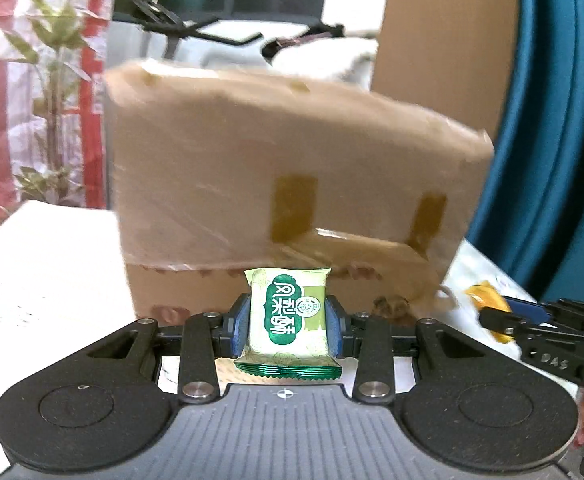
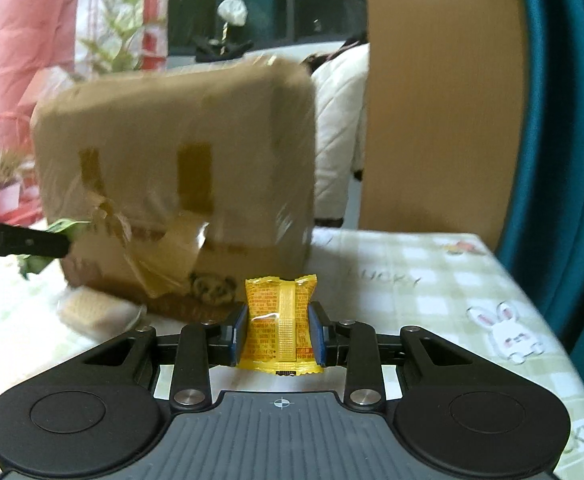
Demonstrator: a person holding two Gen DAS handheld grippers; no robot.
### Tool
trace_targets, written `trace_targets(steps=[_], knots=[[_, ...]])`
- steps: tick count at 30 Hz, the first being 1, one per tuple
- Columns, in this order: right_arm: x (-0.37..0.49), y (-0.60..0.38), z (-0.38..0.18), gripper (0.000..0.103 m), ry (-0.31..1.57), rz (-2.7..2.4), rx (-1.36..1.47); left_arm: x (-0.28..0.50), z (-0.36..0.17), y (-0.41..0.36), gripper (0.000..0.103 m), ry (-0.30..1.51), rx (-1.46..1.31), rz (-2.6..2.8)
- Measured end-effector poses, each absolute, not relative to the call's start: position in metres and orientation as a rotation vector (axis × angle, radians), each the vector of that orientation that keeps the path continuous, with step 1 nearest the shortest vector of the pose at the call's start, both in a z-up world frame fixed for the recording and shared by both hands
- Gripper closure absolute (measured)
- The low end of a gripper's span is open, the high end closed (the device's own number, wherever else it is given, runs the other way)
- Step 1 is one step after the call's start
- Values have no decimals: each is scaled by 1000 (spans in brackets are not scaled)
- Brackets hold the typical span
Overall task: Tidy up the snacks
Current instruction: 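Carry both snacks over the box and open both grippers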
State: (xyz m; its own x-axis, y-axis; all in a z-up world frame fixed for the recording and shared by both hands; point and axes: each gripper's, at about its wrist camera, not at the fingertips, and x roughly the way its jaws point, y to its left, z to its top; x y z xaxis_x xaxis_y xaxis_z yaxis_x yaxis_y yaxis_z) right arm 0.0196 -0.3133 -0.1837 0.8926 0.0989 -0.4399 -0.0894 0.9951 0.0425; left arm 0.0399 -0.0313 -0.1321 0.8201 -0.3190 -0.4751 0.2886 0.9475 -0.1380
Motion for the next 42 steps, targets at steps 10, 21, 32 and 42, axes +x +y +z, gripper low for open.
trace_targets(steps=[10,21,32,42], knots=[[27,-326,-120,74,286,70,25,34,-81,7,63,370,-127,-214],[90,-293,-47,74,176,202,-39,72,-15,5,63,205,-58,-258],[150,-264,-63,73,382,195,-24,159,-28,-24,63,343,2,-298],[139,-267,-65,58,397,194,8,158,-37,-19,37,397,10,-336]])
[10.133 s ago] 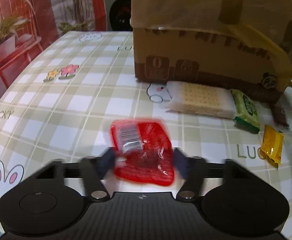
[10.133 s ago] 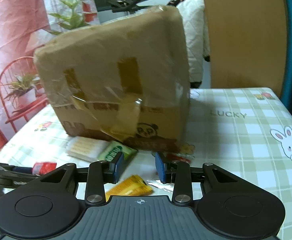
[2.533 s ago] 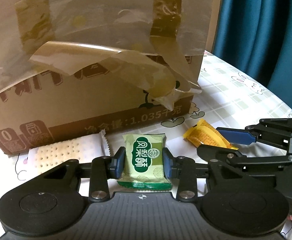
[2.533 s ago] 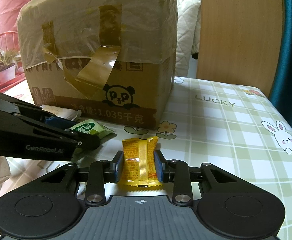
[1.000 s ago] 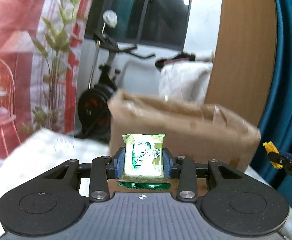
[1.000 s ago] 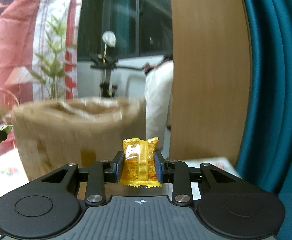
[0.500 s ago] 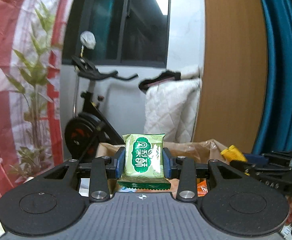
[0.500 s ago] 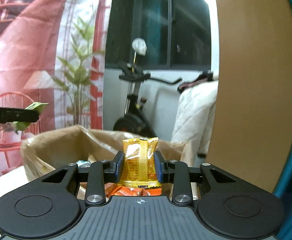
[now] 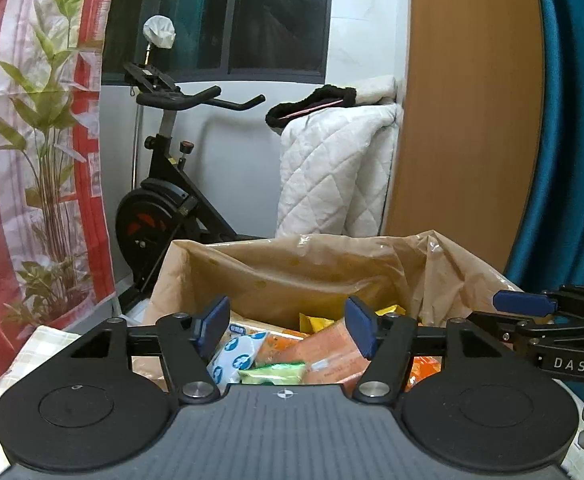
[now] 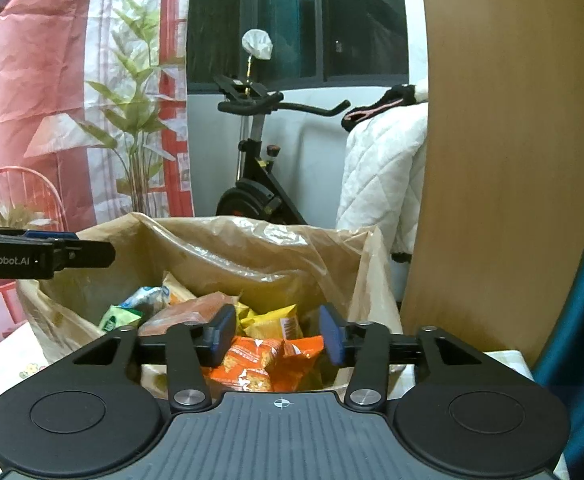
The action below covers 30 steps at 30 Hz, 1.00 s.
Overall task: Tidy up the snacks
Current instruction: 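Carry both snacks over the box and open both grippers, then move both grippers back down to the white cracker packet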
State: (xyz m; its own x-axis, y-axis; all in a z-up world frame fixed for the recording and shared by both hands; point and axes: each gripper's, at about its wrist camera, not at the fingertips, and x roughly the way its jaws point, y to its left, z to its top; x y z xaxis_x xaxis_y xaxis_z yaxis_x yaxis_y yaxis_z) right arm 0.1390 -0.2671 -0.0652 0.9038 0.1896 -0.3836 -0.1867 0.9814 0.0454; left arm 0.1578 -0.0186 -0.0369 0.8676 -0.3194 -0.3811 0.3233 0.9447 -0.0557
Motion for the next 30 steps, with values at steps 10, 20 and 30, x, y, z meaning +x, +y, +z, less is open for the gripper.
trace_targets(steps=[10,20,30], knots=[[94,-273,-54,58,341,221,94,105,-19,7,37,390,27,-382],[50,-271,-83,58,357,221,177,69,-58,39,37,502,-25,-325],[45,-262,-130,58,516,235,189,68,-101,55,37,629,-67,-292]])
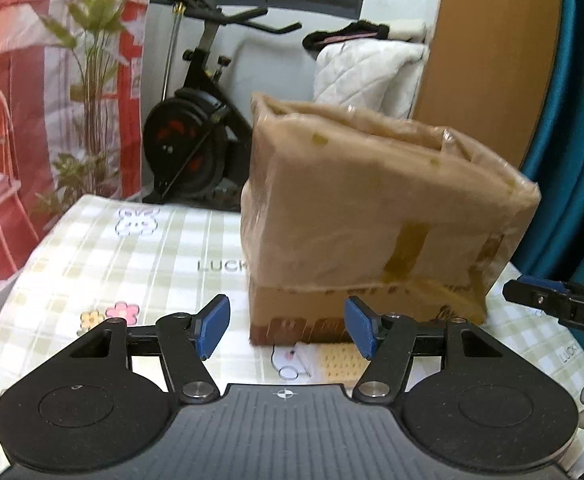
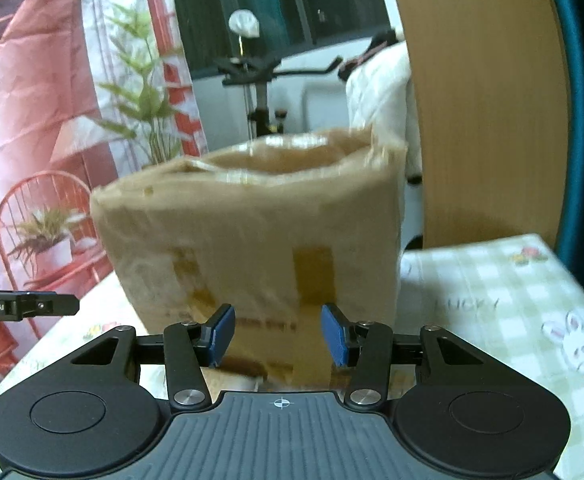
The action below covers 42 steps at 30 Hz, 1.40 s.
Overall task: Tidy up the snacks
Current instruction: 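Move both grippers back down to the white cracker packet, then close both grippers on the white cracker packet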
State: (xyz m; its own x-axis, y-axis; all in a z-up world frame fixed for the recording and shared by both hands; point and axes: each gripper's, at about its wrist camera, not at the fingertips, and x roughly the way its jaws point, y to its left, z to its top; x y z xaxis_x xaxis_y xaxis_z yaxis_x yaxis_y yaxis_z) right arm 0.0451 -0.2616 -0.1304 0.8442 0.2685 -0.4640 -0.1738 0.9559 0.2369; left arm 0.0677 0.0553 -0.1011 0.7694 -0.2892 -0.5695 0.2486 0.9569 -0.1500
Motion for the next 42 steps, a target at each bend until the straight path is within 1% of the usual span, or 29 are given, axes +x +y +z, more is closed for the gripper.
trace_targets(steps=[5,18,21,24,29,36,42], knots=[[50,-251,-151,57,594,250,174,72,-111,56,37,656,-70,-289],[66,-222,-182,57,711,293,100,81,-137,53,38,714,-66,-316],[74,-213,-191,58,740,306,80,87,-145,49,39,737,-55,-326],[82,-206,-200,59,764,330,61,93,-154,43,43,765,-54,-340],[96,-193,-214,61,803,366,16,110,-173,33,43,817,-62,-373],[114,-183,-226,61,837,389,-28,132,-198,22,44,874,-107,-376],[120,-176,-232,60,843,420,-45,138,-205,20,44,888,-150,-384]])
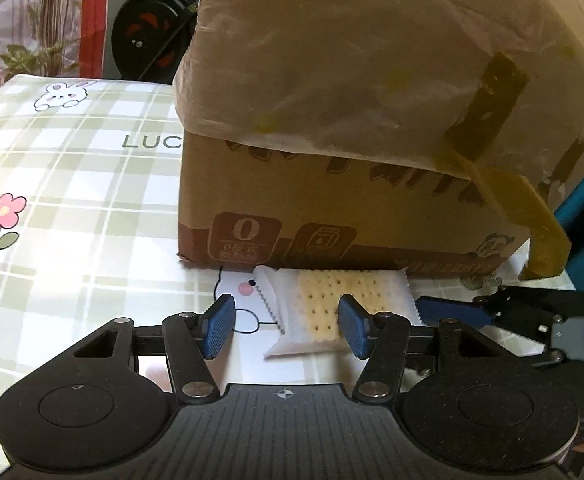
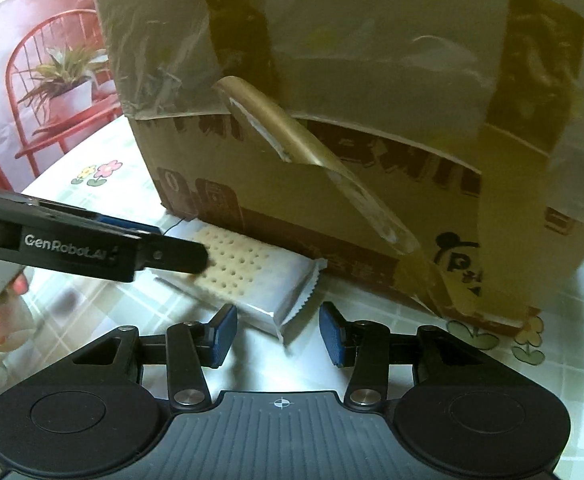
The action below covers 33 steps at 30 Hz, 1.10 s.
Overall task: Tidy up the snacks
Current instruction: 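Close both grippers on the white cracker packet, then lift the cracker packet over the box and open both grippers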
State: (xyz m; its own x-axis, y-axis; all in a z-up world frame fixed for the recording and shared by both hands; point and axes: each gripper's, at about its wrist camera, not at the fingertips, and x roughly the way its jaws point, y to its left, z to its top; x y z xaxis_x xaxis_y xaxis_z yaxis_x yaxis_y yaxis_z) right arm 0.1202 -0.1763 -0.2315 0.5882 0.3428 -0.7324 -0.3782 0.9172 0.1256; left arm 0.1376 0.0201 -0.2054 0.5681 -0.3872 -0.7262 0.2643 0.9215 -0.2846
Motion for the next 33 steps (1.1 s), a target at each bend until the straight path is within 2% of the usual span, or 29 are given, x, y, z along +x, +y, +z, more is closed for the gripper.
trace_targets(steps=[1,4,8,18,33], knots=[[121,-175,-232,60,840,427,-50,138,-207,19,45,889,-154,-389],[119,-172,-230,60,835,440,-59,134,-204,18,60,896,-180,-443],[111,-173,-224,63,824,449,-62,120,-200,13,66,884,-147,-445],[72,-189,-200,64,747,472,-45,72,-175,12,67,812,-160,-431],[43,-194,-110,65,500,513,-72,29,-88,13,67,576,-160,-413]])
